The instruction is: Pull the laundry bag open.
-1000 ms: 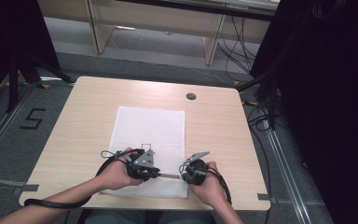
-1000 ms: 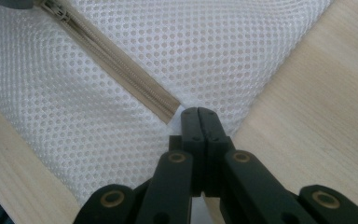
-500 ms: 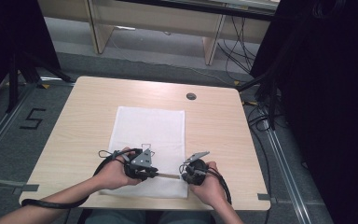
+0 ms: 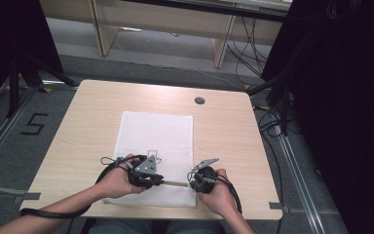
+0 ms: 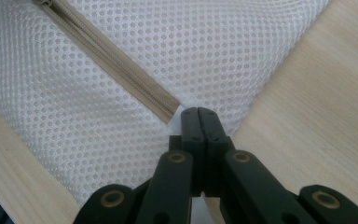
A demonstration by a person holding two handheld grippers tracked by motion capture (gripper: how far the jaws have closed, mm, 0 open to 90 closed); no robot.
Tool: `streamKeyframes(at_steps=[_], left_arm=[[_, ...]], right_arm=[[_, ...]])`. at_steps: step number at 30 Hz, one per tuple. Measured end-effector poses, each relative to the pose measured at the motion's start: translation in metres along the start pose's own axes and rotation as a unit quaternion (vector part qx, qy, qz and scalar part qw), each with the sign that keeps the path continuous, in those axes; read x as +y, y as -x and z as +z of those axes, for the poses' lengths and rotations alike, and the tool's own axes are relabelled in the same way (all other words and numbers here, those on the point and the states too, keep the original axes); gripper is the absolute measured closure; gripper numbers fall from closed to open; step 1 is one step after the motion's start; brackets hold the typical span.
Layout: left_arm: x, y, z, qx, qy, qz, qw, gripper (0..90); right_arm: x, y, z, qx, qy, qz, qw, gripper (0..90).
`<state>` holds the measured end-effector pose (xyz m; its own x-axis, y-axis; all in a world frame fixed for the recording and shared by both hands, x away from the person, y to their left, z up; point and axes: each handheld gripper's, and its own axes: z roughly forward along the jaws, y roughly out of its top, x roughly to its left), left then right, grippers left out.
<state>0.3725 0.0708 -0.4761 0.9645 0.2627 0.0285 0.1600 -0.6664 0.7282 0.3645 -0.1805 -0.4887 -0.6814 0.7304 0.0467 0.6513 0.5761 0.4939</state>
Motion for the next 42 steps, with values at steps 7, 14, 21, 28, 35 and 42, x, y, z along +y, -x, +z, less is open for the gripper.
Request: streamKeyframes(at_steps=[7,14,21,28,35,42], left_arm=[[0.0,0.0,0.0,0.0,-0.002,0.0,1.0,82.0],[-0.002,0.0,-0.003,0.0,0.001,-0.003,1.0,82.0],[-0.002,0.0,-0.004,0.002,-0.003,0.003,1.0,82.0],[-0.004,-0.001,-0.006,0.004,-0.004,0.001,1.0,82.1],[-0.005,-0.001,-0.007,0.0,0.001,-0.003,1.0,82.1],[-0.008,-0.003,-0.011,0.001,0.004,-0.01,0.9999,82.1]], right_arm=[[0.0,0.0,0.0,-0.001,0.002,-0.001,1.0,90.0],[0.0,-0.001,-0.001,0.002,-0.006,0.011,0.9999,90.0],[0.0,0.0,0.0,0.0,-0.002,0.003,1.0,90.0],[0.0,0.0,0.0,0.0,0.0,0.0,1.0,90.0],[0.0,-0.001,-0.001,0.002,-0.006,0.01,0.9999,90.0],[0.0,0.0,0.0,0.0,-0.001,0.002,1.0,90.0]])
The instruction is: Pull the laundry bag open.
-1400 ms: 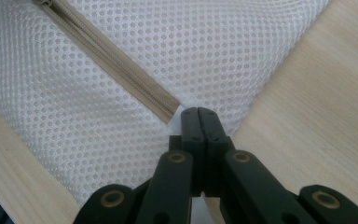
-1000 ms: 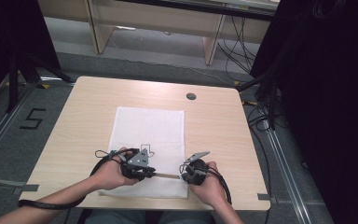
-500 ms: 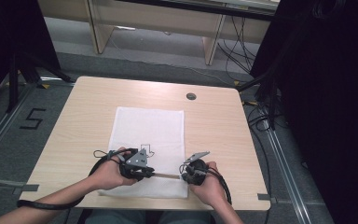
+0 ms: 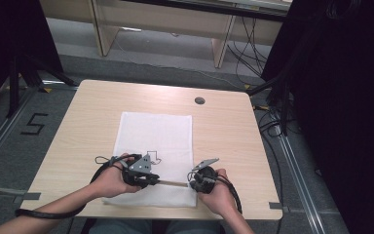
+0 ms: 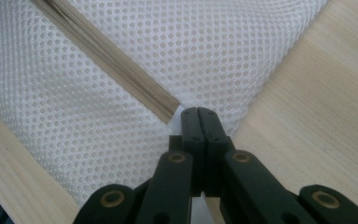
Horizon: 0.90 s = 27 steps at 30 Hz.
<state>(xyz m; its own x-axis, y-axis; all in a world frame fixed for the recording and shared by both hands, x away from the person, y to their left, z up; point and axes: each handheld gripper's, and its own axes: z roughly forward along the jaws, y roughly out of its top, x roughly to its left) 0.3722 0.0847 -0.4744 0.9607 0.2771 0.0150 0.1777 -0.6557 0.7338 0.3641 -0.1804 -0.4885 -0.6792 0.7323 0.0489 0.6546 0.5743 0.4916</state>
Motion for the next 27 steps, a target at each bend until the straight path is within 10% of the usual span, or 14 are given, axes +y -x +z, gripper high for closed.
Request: streamKeyframes(at_steps=[27], left_arm=[[-0.0052,-0.0015,-0.008,0.0,0.007,0.002,1.0,82.1]], right_arm=[[-0.0001,0.0002,0.0007,-0.001,0.004,-0.004,1.0,90.0]])
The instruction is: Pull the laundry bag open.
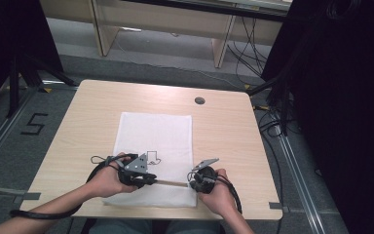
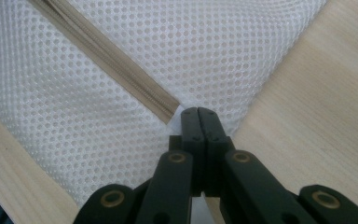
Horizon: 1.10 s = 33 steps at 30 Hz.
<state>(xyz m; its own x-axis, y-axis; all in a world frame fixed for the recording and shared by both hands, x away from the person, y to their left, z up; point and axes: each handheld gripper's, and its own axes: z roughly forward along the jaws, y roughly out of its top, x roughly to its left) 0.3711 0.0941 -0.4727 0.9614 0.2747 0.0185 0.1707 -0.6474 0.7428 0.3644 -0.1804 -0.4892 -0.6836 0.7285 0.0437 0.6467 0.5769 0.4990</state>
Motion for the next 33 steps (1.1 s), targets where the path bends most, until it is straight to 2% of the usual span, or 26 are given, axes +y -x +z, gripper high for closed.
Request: streamKeyframes(at_steps=[2,4,9,10,13,14,17,19,20,21,22,23,26,27,31,33], left_arm=[[-0.001,0.0,-0.001,-0.002,0.001,-0.002,1.0,82.1],[-0.002,0.0,-0.002,-0.003,0.002,-0.006,1.0,82.1],[-0.004,-0.001,-0.004,-0.002,0.004,-0.01,0.9999,82.1],[-0.004,-0.002,-0.006,-0.002,0.001,-0.005,1.0,82.1],[-0.006,-0.002,-0.007,-0.001,0.005,-0.013,0.9999,82.1],[-0.006,-0.002,-0.007,0.002,0.002,-0.006,1.0,82.1],[-0.007,-0.003,-0.008,-0.002,0.003,-0.013,0.9999,82.1],[-0.008,-0.004,-0.009,0.002,0.002,-0.006,1.0,82.1],[-0.008,-0.004,-0.009,-0.001,0.003,-0.014,0.9999,82.1],[-0.009,-0.004,-0.009,0.001,0.004,-0.01,0.9999,82.1],[-0.009,-0.004,-0.01,-0.005,0.006,-0.015,0.9998,82.1],[-0.01,-0.004,-0.011,0.0,0.004,-0.01,0.9999,82.1],[-0.01,-0.004,-0.011,0.001,0.002,-0.012,0.9999,82.1],[-0.01,-0.005,-0.012,-0.005,0.004,-0.013,0.9999,82.1],[-0.012,-0.006,-0.014,0.003,0.0,-0.011,0.9999,82.0],[-0.013,-0.006,-0.015,0.001,0.005,-0.017,0.9998,82.1]], right_arm=[[0.0,0.0,0.0,0.0,-0.003,0.0,1.0,90.0],[0.0,-0.001,-0.001,-0.009,-0.014,0.011,0.9998,90.0],[0.0,-0.001,-0.001,-0.009,-0.014,0.011,0.9998,90.0],[0.0,-0.001,-0.001,-0.009,-0.014,0.011,0.9998,90.0],[0.0,-0.001,-0.001,-0.01,-0.014,0.011,0.9998,90.0],[0.0,-0.001,-0.001,-0.009,-0.014,0.011,0.9998,90.0],[0.0,-0.001,0.0,-0.009,-0.014,0.011,0.9998,90.0],[0.0,-0.001,-0.001,-0.01,-0.014,0.011,0.9998,90.0],[0.0,-0.001,-0.001,-0.009,-0.014,0.012,0.9998,90.0],[0.0,-0.001,-0.001,-0.009,-0.014,0.011,0.9998,90.0],[0.0,-0.001,-0.001,-0.009,-0.014,0.012,0.9998,90.0],[0.0,-0.001,0.0,-0.01,-0.013,0.011,0.9998,90.0],[0.0,-0.001,-0.001,-0.01,-0.014,0.011,0.9998,90.0],[0.0,-0.001,0.0,-0.01,-0.014,0.011,0.9998,90.0],[0.0,-0.001,0.0,-0.01,-0.014,0.011,0.9998,90.0],[0.0,-0.001,0.0,-0.01,-0.014,0.011,0.9998,90.0]])
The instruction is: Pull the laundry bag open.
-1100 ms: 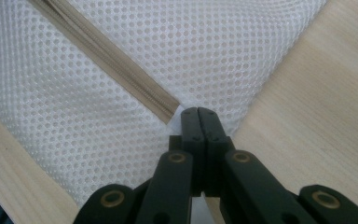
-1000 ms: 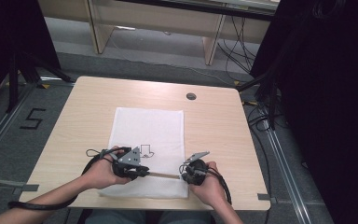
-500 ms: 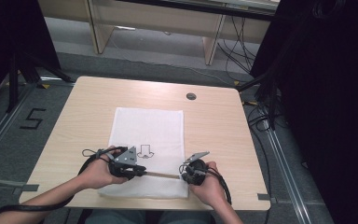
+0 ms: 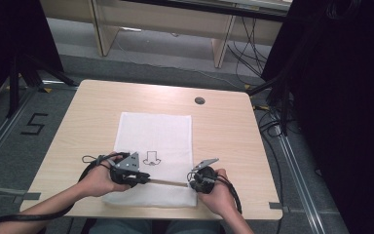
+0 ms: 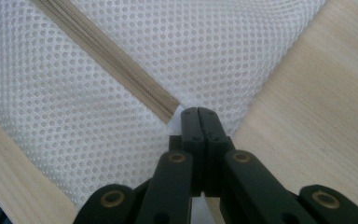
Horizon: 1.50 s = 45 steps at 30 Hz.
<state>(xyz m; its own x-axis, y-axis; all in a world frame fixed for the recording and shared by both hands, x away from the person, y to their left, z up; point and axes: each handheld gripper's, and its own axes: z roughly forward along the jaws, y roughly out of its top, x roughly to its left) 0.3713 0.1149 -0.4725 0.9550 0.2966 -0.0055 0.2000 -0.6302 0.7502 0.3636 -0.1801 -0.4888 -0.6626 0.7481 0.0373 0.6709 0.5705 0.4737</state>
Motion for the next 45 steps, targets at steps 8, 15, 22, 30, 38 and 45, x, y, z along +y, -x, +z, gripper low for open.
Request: streamKeyframes(at_steps=[8,15,22,30,38,45], left_arm=[[-0.004,-0.001,-0.004,0.0,0.002,-0.003,1.0,82.1],[-0.01,-0.005,-0.011,0.008,0.001,-0.013,0.9999,82.1],[-0.012,-0.004,-0.013,0.008,0.003,-0.01,0.9999,82.1],[-0.016,-0.002,-0.017,0.003,0.008,-0.017,0.9998,82.1],[-0.022,-0.005,-0.025,0.012,0.0,-0.013,0.9998,82.1],[-0.024,-0.006,-0.029,0.005,-0.001,-0.013,0.9999,82.1]], right_arm=[[0.0,0.0,0.0,-0.001,0.001,-0.001,1.0,90.0],[0.0,0.0,0.0,-0.002,0.0,-0.001,1.0,90.0],[0.0,-0.001,0.0,-0.002,0.0,-0.002,1.0,90.0],[0.001,0.0,0.0,0.007,0.011,-0.016,0.9998,90.0],[0.001,-0.001,-0.001,0.009,0.007,-0.007,0.9999,90.0],[0.001,-0.001,-0.001,0.009,0.007,-0.009,0.9999,90.0]])
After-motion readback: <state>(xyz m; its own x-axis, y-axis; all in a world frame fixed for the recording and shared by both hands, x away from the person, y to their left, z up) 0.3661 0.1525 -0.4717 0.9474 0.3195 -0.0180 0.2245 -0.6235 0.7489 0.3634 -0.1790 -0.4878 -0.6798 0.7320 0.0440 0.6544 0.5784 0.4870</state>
